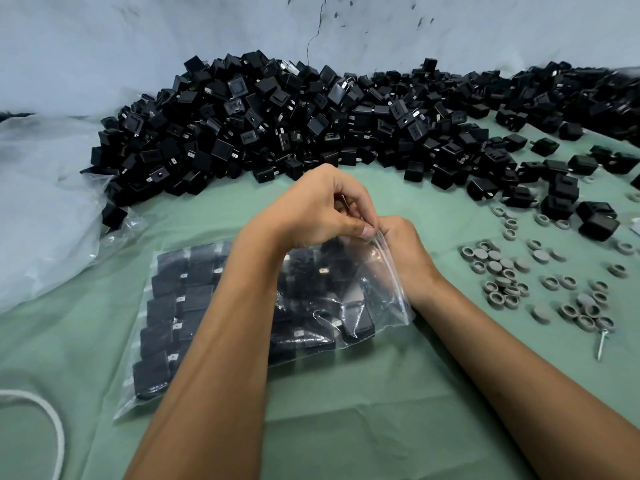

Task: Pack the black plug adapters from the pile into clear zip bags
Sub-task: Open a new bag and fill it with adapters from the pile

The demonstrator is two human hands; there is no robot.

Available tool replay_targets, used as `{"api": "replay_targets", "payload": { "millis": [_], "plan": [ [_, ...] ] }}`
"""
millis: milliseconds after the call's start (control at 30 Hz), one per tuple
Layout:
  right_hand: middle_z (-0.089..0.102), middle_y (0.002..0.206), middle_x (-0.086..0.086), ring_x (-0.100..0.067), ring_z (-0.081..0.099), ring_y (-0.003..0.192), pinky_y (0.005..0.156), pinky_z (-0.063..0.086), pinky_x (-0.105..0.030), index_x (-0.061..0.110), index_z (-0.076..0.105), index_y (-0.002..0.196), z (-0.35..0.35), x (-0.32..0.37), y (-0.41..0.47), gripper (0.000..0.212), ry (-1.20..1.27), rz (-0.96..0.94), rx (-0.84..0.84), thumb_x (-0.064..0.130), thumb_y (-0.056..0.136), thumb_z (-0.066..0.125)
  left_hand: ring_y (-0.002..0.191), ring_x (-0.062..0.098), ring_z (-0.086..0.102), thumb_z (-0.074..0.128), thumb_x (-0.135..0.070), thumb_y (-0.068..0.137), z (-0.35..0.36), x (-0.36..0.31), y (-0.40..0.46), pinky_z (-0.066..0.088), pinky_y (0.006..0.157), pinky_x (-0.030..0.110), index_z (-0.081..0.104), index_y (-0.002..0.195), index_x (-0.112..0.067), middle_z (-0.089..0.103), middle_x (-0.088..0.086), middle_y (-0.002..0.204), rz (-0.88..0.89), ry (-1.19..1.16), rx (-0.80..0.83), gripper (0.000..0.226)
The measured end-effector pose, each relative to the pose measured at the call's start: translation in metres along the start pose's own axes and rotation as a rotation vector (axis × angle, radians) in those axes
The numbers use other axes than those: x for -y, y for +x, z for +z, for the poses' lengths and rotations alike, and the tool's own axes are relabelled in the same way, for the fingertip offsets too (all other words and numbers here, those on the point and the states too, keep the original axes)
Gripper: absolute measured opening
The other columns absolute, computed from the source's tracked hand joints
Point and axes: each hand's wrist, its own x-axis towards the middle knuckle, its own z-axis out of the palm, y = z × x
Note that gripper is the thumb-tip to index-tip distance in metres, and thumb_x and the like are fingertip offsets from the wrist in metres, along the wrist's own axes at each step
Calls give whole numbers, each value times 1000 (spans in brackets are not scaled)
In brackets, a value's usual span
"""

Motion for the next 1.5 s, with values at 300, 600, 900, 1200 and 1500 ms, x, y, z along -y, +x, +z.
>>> {"api": "replay_targets", "payload": {
  "millis": [300,600,900,1200,1500],
  "plan": [
    [75,95,4,-14,65,96,84,54,-32,21,79,97,-37,-9,34,34,-485,-12,-554,-1,86,56,69,15,53,88,-9,79,2,2,-3,47,66,30,81,82,-16,70,7,75,-71,-25,4,10],
    [52,126,-11,-33,43,123,97,48,-46,11,63,128,-80,-37,95,34,-1063,-18,-124,24,96,66,131,13,29,80,-12,84,13,-18,-4,34,102,28,77,93,-51,43,-13,140,-134,236,107,40],
    [58,114,-2,-13,66,98,87,55,-27,19,69,122,-75,-17,24,50,-417,-26,-4,26,77,90,147,11,12,92,-29,72,14,-22,-4,18,122,44,78,83,-48,28,-13,158,-162,286,199,26],
    [55,77,-6,-13,45,66,62,40,-31,23,80,106,-79,-2,-23,33,-135,-11,382,21,75,91,143,10,16,91,-28,73,20,-24,-1,23,120,49,76,74,-44,34,-13,153,-189,342,190,23],
    [58,86,-37,-46,50,71,69,43,-56,7,72,117,-83,1,-28,37,174,81,643,9,83,85,141,11,33,92,-28,72,10,-26,-3,34,115,56,79,77,-40,48,-17,142,-114,217,184,18]
  ]
}}
